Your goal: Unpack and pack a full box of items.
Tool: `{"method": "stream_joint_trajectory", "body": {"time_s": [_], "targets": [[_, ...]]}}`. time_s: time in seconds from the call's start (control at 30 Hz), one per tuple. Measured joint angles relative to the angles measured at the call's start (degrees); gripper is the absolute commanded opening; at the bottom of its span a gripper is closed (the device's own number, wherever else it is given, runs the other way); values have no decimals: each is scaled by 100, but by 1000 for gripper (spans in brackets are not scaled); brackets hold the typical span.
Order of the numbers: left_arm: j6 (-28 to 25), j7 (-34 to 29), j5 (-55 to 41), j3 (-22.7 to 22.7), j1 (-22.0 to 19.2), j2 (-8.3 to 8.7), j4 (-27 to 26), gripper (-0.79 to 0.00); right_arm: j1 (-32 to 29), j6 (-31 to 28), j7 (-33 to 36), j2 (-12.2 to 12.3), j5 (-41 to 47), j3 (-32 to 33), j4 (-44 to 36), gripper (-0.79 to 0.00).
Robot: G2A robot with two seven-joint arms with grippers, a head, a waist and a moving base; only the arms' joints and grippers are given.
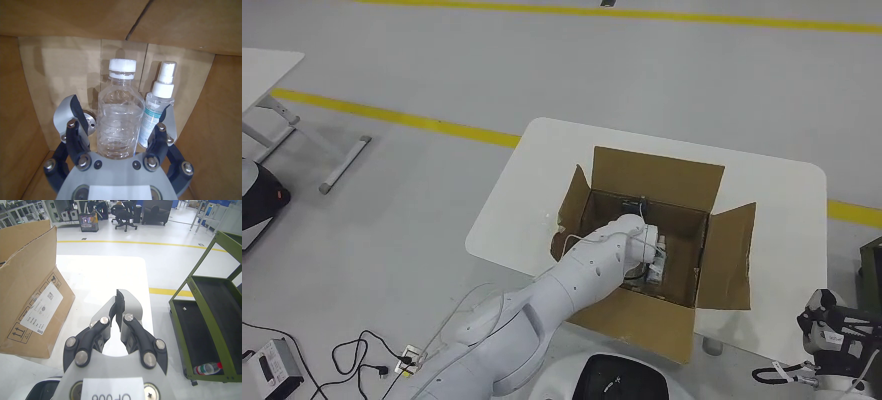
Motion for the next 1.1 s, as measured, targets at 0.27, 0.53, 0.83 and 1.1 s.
{"method": "stream_joint_trajectory", "body": {"time_s": [0.27, 0.53, 0.83, 1.1], "targets": [[138, 32, 239, -267, 136, 131, -586, -46, 0, 0, 0, 0, 0, 0, 0, -785], [129, -628, 798, -519, 512, 393, -1487, -74, 0, 0, 0, 0, 0, 0, 0, -785], [135, -1070, 1366, -677, 920, 564, -2065, -403, 0, 0, 0, 0, 0, 0, 0, -785], [82, -1114, 1584, -710, 1004, 566, -2069, -299, 0, 0, 0, 0, 0, 0, 0, -785]]}}
